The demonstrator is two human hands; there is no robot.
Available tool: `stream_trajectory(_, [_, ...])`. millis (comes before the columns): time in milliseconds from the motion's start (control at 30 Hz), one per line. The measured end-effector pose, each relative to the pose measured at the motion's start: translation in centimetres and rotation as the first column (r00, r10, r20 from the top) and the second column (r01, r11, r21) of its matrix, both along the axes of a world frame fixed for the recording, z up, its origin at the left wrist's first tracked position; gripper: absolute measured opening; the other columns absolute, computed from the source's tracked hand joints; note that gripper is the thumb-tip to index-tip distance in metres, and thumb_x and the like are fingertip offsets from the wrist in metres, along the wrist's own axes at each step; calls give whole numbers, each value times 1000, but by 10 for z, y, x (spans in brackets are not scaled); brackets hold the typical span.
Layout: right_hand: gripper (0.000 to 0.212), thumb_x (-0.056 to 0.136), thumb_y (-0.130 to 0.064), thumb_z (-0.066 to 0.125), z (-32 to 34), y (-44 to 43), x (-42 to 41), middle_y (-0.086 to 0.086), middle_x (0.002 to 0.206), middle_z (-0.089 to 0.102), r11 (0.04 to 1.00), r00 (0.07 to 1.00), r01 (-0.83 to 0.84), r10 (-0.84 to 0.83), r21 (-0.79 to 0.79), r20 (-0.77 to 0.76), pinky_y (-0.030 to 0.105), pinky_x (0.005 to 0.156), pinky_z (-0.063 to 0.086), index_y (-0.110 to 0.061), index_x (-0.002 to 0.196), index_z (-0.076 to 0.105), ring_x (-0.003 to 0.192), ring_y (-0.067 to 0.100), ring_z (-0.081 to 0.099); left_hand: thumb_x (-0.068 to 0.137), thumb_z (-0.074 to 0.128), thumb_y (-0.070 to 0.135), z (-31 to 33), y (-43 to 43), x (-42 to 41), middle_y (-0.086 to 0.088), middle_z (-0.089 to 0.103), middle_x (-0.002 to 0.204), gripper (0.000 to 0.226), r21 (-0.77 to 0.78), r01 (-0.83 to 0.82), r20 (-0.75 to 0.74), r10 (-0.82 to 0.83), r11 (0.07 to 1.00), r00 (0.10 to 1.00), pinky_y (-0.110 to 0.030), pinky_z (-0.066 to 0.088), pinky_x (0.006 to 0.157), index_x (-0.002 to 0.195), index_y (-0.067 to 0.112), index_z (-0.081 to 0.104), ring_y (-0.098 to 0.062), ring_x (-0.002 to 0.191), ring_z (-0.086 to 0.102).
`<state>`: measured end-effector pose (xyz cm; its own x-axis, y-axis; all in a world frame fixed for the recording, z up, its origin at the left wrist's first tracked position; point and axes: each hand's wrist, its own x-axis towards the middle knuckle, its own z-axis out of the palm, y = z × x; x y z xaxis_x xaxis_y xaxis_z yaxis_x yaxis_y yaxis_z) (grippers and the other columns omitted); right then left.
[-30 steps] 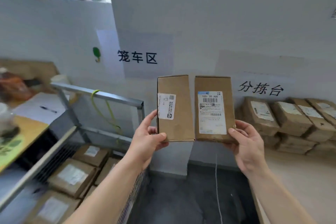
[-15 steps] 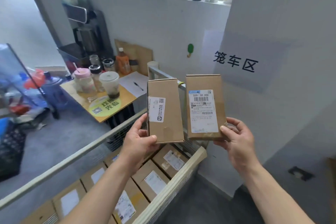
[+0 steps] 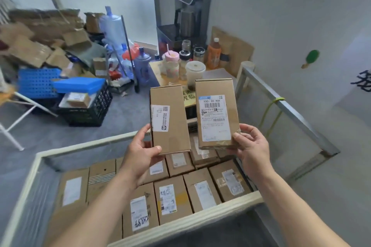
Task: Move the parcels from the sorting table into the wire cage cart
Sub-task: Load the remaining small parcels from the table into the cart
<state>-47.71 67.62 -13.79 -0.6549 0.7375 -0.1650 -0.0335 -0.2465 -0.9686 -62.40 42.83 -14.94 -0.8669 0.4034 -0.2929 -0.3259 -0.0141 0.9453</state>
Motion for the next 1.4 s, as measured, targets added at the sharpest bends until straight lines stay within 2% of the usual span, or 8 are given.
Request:
stream_trajectory(100, [23, 95, -5, 65, -11, -17, -26, 13, 102, 76, 997, 996, -77, 76, 25, 48, 48, 73, 63, -12, 116, 60, 97, 33, 74, 89, 59, -13, -7, -28, -12, -8, 76, 100, 75, -10, -47, 18, 47, 999, 999, -54, 60, 85, 143, 37, 49, -36, 99, 71])
stream_trajectory(267, [22, 97, -8, 63, -23, -49, -67, 11, 102, 77, 990, 987, -127, 120, 61, 106, 53, 81, 60, -12, 118, 59, 96, 30, 75, 90, 58, -13, -24, -69, -50, -6, 76, 98, 74, -38, -84, 47, 86, 996, 995, -41, 61, 75, 141, 39, 47, -30, 93, 74])
stream_trajectory(500, [21, 97, -9, 64, -42, -77, -108, 10, 99, 77, 988, 980, -101, 78, 121, 185, 50, 76, 62, -16, 116, 61, 90, 30, 75, 89, 60, -14, -53, -104, -98, -12, 72, 110, 78, -66, -68, 109, 75, 995, 991, -33, 60, 66, 147, 35, 44, -28, 91, 74])
stream_trajectory(800, [24, 95, -9, 66, -100, -76, -115, 8, 98, 78, 995, 936, -94, 76, 36, 344, 42, 73, 63, -13, 118, 60, 91, 27, 76, 87, 61, -16, -113, -97, -116, -12, 72, 106, 80, -145, -16, 228, 49, 989, 972, -39, 60, 70, 146, 35, 46, -31, 93, 73])
stream_trajectory(1000, [20, 94, -6, 66, -184, -49, -121, 6, 95, 78, 992, 859, -111, 129, -65, 495, 49, 76, 63, -14, 113, 63, 88, 26, 76, 88, 59, -17, -184, -74, -110, -15, 70, 114, 80, -233, -15, 337, 95, 972, 937, -42, 61, 75, 148, 34, 43, -31, 96, 73])
stream_trajectory(1100, [19, 95, -4, 65, -237, -33, -133, 3, 93, 78, 988, 805, -117, 156, -104, 573, 42, 68, 62, -14, 112, 64, 86, 24, 76, 89, 58, -16, -227, -56, -110, -17, 62, 125, 81, -273, -5, 385, 114, 962, 916, -46, 60, 83, 152, 32, 37, -33, 103, 69])
stream_trajectory(1233, [19, 95, -6, 66, -295, -14, -154, 4, 99, 76, 983, 754, -122, 180, -135, 631, 38, 66, 62, -17, 110, 64, 88, 21, 75, 89, 59, -16, -282, -34, -117, -14, 58, 132, 86, -349, -14, 421, 170, 937, 891, -35, 60, 72, 153, 36, 33, -28, 102, 68])
stream_trajectory(1400, [21, 95, -8, 66, -356, 9, -192, 4, 106, 71, 979, 718, -136, 202, -150, 666, 40, 71, 64, -24, 106, 60, 96, 23, 72, 90, 60, -13, -351, -13, -132, -9, 62, 122, 85, -430, 11, 439, 198, 903, 876, -32, 59, 70, 152, 39, 34, -24, 100, 69])
